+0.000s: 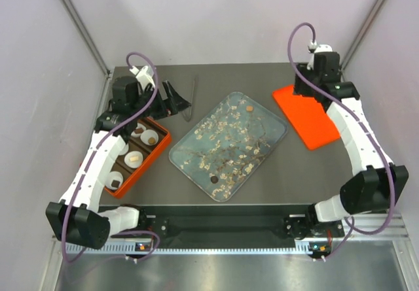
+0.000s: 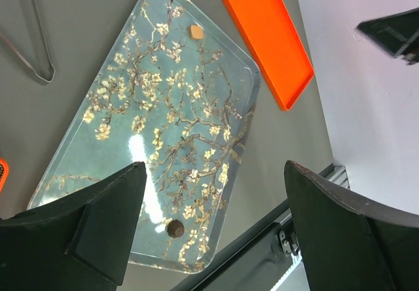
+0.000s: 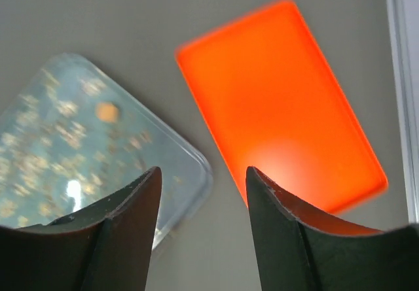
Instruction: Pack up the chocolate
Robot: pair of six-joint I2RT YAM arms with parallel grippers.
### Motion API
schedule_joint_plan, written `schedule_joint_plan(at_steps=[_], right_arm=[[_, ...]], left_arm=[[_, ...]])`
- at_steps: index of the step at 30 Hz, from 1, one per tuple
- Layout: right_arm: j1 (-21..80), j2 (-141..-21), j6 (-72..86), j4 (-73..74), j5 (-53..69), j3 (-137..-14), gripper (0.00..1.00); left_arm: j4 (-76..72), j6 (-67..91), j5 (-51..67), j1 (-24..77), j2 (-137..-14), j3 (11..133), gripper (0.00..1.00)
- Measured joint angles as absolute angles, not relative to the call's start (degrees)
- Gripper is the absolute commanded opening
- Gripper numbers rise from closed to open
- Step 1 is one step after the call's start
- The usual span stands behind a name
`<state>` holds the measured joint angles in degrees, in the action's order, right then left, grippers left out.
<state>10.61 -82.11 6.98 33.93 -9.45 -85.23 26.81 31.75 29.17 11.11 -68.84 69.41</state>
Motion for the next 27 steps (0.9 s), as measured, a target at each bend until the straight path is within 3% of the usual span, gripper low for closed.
schedule_joint_plan(at_steps=[9, 27], right_arm=[[-1.4, -93.5, 4.0, 43.3, -2.6, -79.8, 0.41], [-2.1, -106.1, -2.0, 39.8, 2.3, -77.2, 0.38]], left_arm=[[20.5, 33.9, 31.7, 12.3, -64.7, 64.8, 0.9], [17.2, 37.7, 33.8, 12.8, -64.1, 64.6, 0.9]])
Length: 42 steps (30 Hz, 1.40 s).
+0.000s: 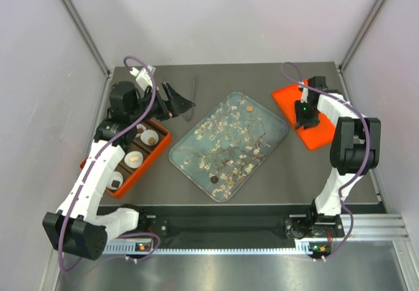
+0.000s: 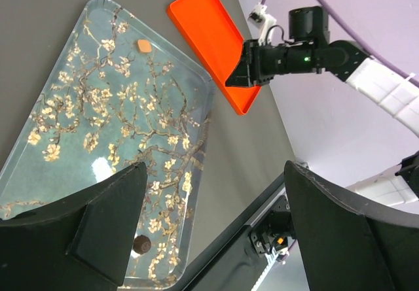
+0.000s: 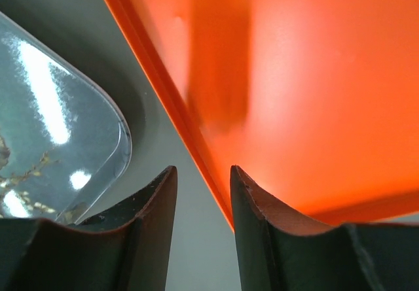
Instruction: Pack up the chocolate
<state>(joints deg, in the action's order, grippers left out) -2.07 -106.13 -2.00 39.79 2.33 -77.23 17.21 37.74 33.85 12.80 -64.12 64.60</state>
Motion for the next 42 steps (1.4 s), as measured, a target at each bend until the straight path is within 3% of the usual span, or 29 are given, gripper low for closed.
schedule_joint_plan(at_steps=[4, 10, 15, 23, 32, 38, 42], right_arm=[[-2.1, -107.4, -2.0, 38.2, 2.7, -75.7, 0.37], [-2.1, -108.9, -1.3, 36.1, 2.2, -73.9, 0.26], [-1.9, -110.7, -1.3, 36.7, 2.4, -76.2, 0.0], [-2.4, -112.4, -1.2, 39.3, 0.2, -81.9, 0.0], [-1.4, -107.1, 3.6, 44.4, 8.4, -93.2, 0.0], [2.8, -97.9, 8.7, 47.3, 16.1, -95.0, 0.0], [8.6, -92.3, 13.5, 45.1, 22.2, -95.8, 0.0]], left_arm=[[16.5, 38.2, 33.8, 12.8, -64.1, 64.6, 0.91], [16.5, 38.8, 34.0, 12.8, -64.8, 66.2, 0.91], [17.0, 37.3, 32.4, 12.8, -65.5, 70.3, 0.91], [18.2, 36.4, 30.3, 12.8, -67.2, 71.3, 0.88], [22.7, 34.3, 29.4, 12.8, -73.3, 76.6, 0.83], [19.8, 36.2, 35.6, 12.8, -75.7, 77.9, 0.8], [9.5, 41.4, 42.7, 12.8, -76.2, 76.4, 0.8]])
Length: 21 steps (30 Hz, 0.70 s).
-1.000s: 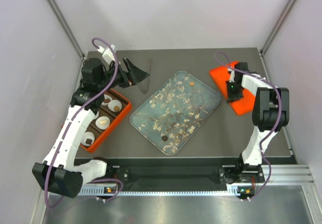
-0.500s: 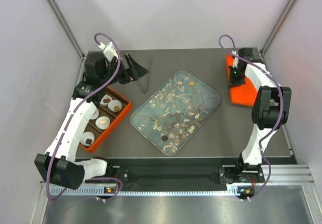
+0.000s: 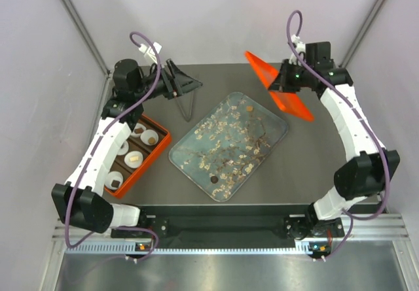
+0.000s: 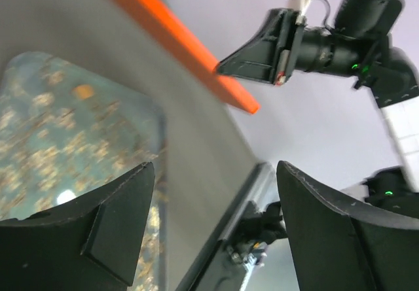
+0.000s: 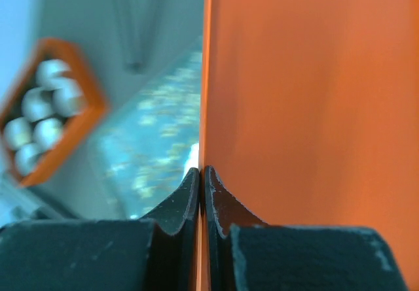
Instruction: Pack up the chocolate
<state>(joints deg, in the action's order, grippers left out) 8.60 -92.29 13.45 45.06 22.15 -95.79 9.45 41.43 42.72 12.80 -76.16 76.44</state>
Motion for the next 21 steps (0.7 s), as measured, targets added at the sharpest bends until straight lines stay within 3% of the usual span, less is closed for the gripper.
schedule_joint_plan(at_steps=[8, 21], right_arm=[[17.0, -85.1, 28.3, 30.5, 33.4, -95.7, 0.0], [17.5, -83.5, 49.3, 5.4, 36.6, -91.8, 0.0]], left_arm=[[-16.8, 56.2, 50.8, 12.8, -80.8, 71.1, 0.77], [-32.3, 65.7, 51.4, 12.8, -84.6, 67.9, 0.79]])
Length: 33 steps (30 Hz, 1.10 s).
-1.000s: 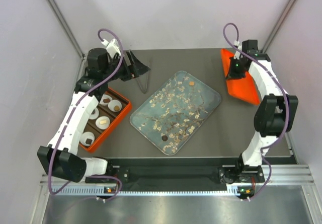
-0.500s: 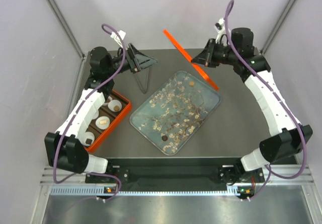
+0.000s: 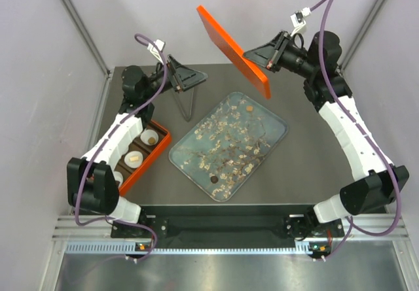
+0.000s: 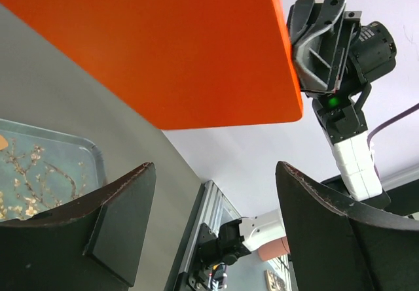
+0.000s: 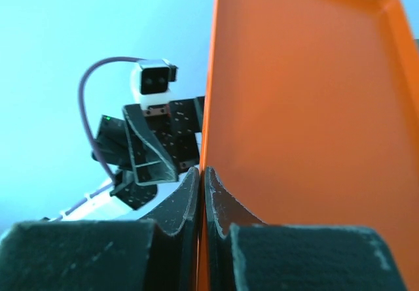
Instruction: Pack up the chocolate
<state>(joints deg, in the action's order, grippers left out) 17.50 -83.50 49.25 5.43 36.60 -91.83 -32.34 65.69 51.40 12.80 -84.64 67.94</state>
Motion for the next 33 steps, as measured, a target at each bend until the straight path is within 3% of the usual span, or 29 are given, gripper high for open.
schedule_joint_plan(at_steps=[14, 23, 33], right_arm=[[6.7, -83.6, 59.5, -8.2, 39.4, -78.9, 0.0], [1.2, -85.0, 65.4, -16.5, 42.7, -79.9, 0.0], [0.8, -87.4, 70.5, -19.2, 44.7, -84.5, 0.0]], left_arm=[[-40.5, 68.4, 50.5, 19.0, -95.7, 68.9, 0.78], [-52.8, 71.4, 49.0, 26.9, -114.4, 81.7, 0.78], [-68.4, 78.1, 43.5, 27.9, -133.3, 98.3, 0.8]])
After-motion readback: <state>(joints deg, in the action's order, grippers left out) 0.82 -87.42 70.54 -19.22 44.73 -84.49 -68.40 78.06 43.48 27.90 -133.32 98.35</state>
